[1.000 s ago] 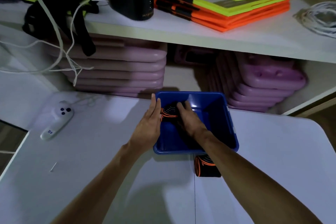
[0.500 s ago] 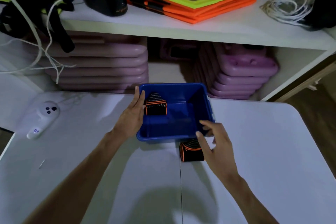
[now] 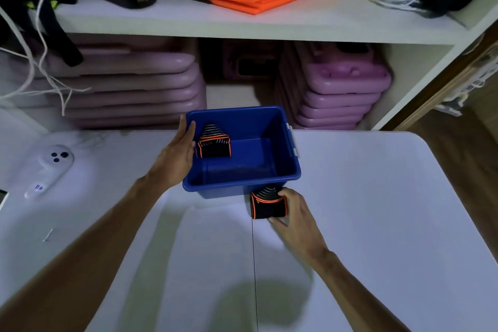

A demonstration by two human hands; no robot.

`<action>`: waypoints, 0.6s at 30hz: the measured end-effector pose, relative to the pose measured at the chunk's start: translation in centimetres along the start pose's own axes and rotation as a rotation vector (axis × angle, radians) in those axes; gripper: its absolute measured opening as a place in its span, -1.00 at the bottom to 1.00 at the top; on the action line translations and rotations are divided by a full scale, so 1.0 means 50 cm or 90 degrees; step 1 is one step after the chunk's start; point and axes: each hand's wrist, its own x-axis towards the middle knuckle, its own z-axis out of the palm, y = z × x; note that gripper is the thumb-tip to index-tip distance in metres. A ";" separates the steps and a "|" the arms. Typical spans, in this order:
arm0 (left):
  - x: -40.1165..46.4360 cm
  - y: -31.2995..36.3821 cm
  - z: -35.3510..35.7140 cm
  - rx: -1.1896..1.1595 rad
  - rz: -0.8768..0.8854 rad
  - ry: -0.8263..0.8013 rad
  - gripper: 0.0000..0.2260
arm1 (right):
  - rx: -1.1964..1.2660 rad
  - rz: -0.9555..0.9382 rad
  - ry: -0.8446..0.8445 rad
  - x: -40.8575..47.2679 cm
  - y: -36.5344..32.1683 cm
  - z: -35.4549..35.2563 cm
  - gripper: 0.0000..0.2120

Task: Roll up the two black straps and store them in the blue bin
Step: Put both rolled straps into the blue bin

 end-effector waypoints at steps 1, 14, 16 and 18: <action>0.001 0.002 0.001 0.006 -0.003 0.006 -0.49 | 0.010 0.005 0.000 -0.001 0.004 0.004 -0.37; 0.000 0.016 -0.008 0.017 -0.012 0.001 -0.46 | -0.120 -0.173 -0.044 -0.004 0.020 0.010 -0.49; 0.000 0.014 -0.010 0.013 0.031 0.001 -0.42 | -0.121 -0.231 -0.049 -0.011 -0.007 -0.003 -0.54; -0.001 0.019 -0.014 0.021 0.039 0.009 -0.43 | -0.147 -0.304 -0.016 -0.007 -0.048 -0.030 -0.55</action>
